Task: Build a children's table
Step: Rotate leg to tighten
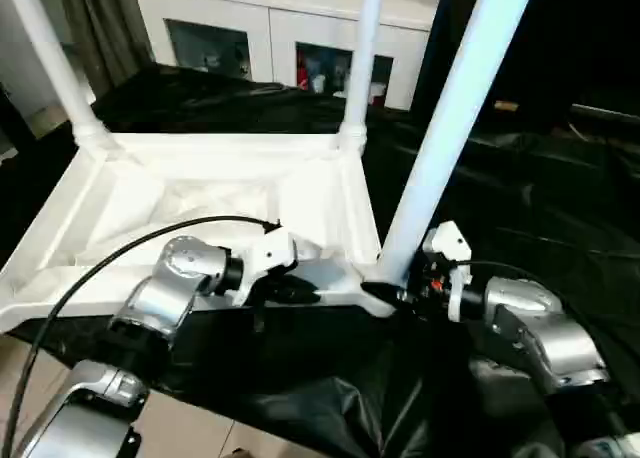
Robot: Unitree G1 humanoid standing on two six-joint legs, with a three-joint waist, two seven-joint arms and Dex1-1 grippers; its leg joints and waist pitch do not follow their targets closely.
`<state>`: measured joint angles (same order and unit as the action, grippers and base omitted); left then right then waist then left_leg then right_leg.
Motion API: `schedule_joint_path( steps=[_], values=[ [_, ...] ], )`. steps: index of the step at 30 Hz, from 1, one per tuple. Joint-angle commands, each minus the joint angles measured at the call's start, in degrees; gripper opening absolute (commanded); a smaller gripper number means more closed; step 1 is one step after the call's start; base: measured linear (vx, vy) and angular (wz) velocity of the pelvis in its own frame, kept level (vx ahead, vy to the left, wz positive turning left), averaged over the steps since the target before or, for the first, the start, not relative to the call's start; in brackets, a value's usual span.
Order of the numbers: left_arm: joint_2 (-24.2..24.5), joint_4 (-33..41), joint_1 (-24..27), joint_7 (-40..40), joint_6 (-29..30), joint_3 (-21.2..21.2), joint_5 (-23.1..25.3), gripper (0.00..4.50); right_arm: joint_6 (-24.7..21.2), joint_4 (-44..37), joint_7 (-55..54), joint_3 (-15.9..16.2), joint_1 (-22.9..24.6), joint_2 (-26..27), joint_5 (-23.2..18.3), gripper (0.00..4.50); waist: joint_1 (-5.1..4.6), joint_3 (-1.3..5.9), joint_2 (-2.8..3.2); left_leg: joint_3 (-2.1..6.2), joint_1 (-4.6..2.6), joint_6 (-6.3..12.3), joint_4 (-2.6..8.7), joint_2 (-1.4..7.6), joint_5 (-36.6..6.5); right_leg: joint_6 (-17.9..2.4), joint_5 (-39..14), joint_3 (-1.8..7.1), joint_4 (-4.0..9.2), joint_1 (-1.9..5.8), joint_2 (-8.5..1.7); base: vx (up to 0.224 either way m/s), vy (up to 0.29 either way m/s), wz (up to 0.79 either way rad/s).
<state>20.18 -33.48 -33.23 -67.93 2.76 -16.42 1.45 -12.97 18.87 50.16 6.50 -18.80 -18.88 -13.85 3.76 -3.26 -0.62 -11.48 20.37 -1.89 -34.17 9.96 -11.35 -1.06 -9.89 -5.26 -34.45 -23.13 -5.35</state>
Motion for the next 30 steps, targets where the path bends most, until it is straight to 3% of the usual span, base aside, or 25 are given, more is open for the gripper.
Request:
schedule_joint_path(
  steps=[1, 4, 6, 8, 12, 14, 19, 20, 22, 24, 27, 30],
  values=[
    [-1.8, -2.5, -1.0, 7.0, 1.2, 3.1, -0.6, 0.00, -1.0, 4.0, -4.3, 0.4, -0.1, 1.4, 1.7, 2.75, -0.12, 3.37, -0.94, 1.78, -0.46, 0.56, 4.13, 3.25, -12.7, -9.2, -23.8, 3.17, 5.23, 2.67, -4.31, 0.000, 0.000, 0.00],
    [-5.5, -6.1, -3.6, 17.7, 4.5, 4.6, 1.1, 0.00, -1.4, 11.7, -18.2, -2.8, -3.4, 7.4, 3.2, 2.75, -0.86, 3.25, -1.06, 2.01, -0.63, -0.41, 4.28, 3.14, -15.0, -7.7, -28.2, 3.01, 5.72, 2.42, -4.29, 0.000, 0.000, 0.00],
    [-6.3, -6.7, -4.1, 20.2, 5.4, 4.7, 1.6, 0.00, -1.2, 13.5, -21.5, -3.6, -4.3, 8.8, 3.4, 2.74, -1.25, 3.21, -0.96, 2.20, -0.80, -1.15, 4.29, 3.17, -15.9, -6.9, -30.6, 2.86, 6.05, 2.23, -4.41, 0.000, 0.000, 0.00],
    [-10.1, -9.0, -6.2, 27.6, 8.6, 6.4, 1.1, 0.00, 0.3, 19.0, -30.4, -5.3, -6.9, 13.2, 3.7, 2.74, -1.60, 3.24, -0.91, 2.14, -1.13, -1.12, 4.21, 3.03, -17.2, -6.4, -31.6, 2.74, 6.46, 1.94, -4.31, 0.000, 0.000, 0.00],
    [-12.7, -11.3, -7.8, 31.8, 8.5, 6.5, 2.0, 0.00, 2.9, 24.5, -34.6, -5.7, -9.8, 17.2, 4.6, 2.74, -1.62, 3.30, -0.92, 2.03, -1.20, 0.05, 4.23, 3.03, -17.2, -6.7, -30.2, 2.80, 6.71, 1.84, -4.30, 0.000, 0.000, 0.00],
    [-12.8, -11.7, -8.0, 32.1, 8.1, 5.9, 3.0, 0.00, 4.4, 26.4, -35.6, -5.1, -10.8, 18.0, 6.0, 2.74, -1.86, 3.39, -0.90, 2.17, -0.88, 0.02, 4.39, 3.00, -17.6, -6.5, -29.8, 2.71, 6.59, 2.08, -4.31, 0.000, 0.000, 0.00],
    [-12.4, -11.0, -7.5, 31.1, 7.8, 4.9, 3.3, 0.00, 7.4, 28.7, -35.0, -6.8, -12.9, 19.4, 5.1, 2.74, -2.15, 3.41, -1.19, 2.39, -1.03, -0.14, 4.63, 3.16, -20.3, -6.0, -31.0, 2.63, 6.73, 1.94, -4.34, 0.000, 0.000, 0.00],
    [-12.2, -10.7, -7.2, 30.7, 7.7, 4.7, 3.4, 0.00, 8.1, 28.9, -34.5, -7.0, -13.2, 19.3, 4.9, 3.09, -2.17, 3.45, -1.17, 2.41, -0.95, -0.16, 4.68, 3.19, -20.2, -6.0, -30.7, 2.64, 6.68, 1.99, -4.35, 0.000, 0.000, 0.00],
    [-11.7, -10.1, -6.8, 29.4, 7.4, 4.4, 3.3, 0.00, 8.9, 29.0, -33.2, -7.4, -13.7, 18.9, 4.4, 3.30, -2.18, 3.51, -1.11, 2.39, -0.86, -0.14, 4.79, 3.29, -20.1, -6.3, -29.3, 2.69, 6.58, 2.03, -4.30, 0.000, 0.000, 0.00],
    [-11.2, -9.8, -6.5, 27.9, 7.0, 4.0, 3.3, 0.00, 9.5, 29.2, -32.3, -7.7, -14.3, 18.5, 4.4, 3.47, -2.16, 3.50, -1.05, 2.37, -0.84, -0.02, 4.85, 3.36, -20.3, -6.9, -28.0, 2.77, 6.45, 2.03, -4.34, 0.000, 0.000, 0.00],
    [-10.3, -9.2, -6.0, 25.7, 6.9, 3.5, 3.4, 0.00, 9.9, 28.3, -30.3, -8.1, -14.9, 17.5, 4.1, 3.69, -2.50, 3.80, -1.08, 2.60, 0.11, 0.18, 4.97, 3.34, -18.3, -7.4, -25.3, 2.78, 5.90, 2.88, -4.44, 0.000, 0.000, 0.00],
    [-8.6, -7.5, -5.2, 22.0, 7.5, 3.2, 2.9, 0.00, 7.7, 23.3, -23.1, -6.2, -14.0, 13.9, 3.7, 3.81, -2.44, 3.92, -1.03, 1.94, -0.32, 1.45, 4.59, 3.34, -15.9, -10.4, -19.1, 3.07, 5.37, 2.56, -4.09, 0.000, 0.000, 0.00]
  ],
)
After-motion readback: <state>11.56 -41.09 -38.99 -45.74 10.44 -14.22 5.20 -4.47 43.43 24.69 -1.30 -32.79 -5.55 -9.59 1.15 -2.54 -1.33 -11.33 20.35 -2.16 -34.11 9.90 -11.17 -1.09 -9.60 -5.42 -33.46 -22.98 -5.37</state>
